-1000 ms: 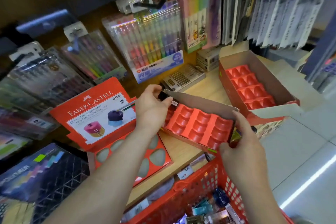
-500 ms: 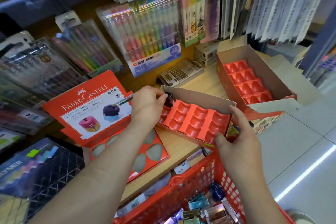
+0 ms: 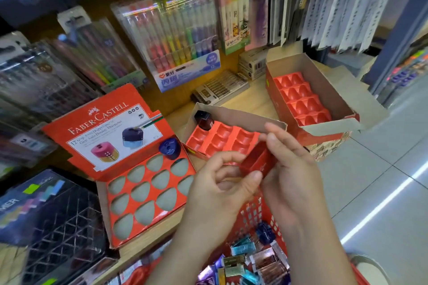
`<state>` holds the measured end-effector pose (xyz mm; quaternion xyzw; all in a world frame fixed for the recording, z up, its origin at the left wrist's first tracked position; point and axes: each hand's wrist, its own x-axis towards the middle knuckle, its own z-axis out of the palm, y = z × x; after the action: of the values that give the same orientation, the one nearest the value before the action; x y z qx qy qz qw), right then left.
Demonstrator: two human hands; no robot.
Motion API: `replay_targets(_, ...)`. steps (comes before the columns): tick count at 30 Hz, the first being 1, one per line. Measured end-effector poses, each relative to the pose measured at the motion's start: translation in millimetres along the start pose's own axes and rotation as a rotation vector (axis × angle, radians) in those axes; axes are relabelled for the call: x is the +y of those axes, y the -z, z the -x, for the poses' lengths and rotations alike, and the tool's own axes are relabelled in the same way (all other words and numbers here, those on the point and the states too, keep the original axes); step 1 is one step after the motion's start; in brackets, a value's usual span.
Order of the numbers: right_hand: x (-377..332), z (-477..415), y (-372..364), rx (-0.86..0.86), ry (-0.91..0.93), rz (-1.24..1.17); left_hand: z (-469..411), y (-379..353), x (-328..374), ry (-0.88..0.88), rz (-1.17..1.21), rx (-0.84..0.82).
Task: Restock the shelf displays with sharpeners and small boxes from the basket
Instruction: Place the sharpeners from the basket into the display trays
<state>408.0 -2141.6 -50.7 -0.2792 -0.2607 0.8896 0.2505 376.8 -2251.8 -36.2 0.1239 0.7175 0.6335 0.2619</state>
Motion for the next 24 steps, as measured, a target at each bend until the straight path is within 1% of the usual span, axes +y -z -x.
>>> replay_targets(2, 6.8, 0.8, 2.3, 0.007, 0.013, 0.078, 0.8, 0.7, 3.4, -0.016, 0.054, 0.09)
replay_targets(4, 11.1, 1.4, 6.0, 0.008, 0.04, 0.175, -0.3, 5.7, 7.8, -0.03, 0.08, 0.146)
replay_targets(5, 11.4, 2.7, 7.3, -0.004, 0.044, 0.211, -1.5, 10.2, 8.8, -0.034, 0.102, 0.158)
replay_targets(7, 10.7, 4.7, 8.5, -0.004, 0.048, 0.249, -3.6, 20.7, 10.2, -0.027, 0.138, 0.093)
replay_targets(9, 9.4, 5.3, 7.3, 0.036, 0.072, 0.317, -4.1, 28.8, 12.1, -0.052, 0.037, -0.011)
replay_targets(11, 9.6, 4.9, 5.1, 0.073, 0.097, 0.416, -5.3, 32.2, 16.2, -0.084, -0.072, -0.013)
replay_targets(13, 10.4, 5.4, 2.4, 0.086, 0.135, 0.517, -10.0, 32.7, 23.5, -0.136, -0.156, 0.038)
replay_targets(15, 9.9, 3.7, 3.7, 0.13, 0.228, 0.676, -22.9, 34.8, 30.2, -0.195, -0.235, 0.124)
replay_targets(17, 8.5, -1.8, 11.7, 0.24, 0.366, 0.838, -44.4, 39.2, 36.0, -0.244, -0.306, 0.252)
replay_targets(19, 8.1, -8.0, 23.2, 0.316, 0.424, 1.012, -68.2, 43.2, 36.7, -0.308, -0.444, 0.344)
replay_targets(21, 11.4, -11.2, 33.2, 0.266, 0.365, 1.119, -88.5, 42.5, 30.8, -0.355, -0.601, 0.381)
replay_targets(24, 19.1, -9.4, 36.6, 0.136, 0.308, 1.119, -108.6, 37.1, 14.1, -0.396, -0.786, 0.363)
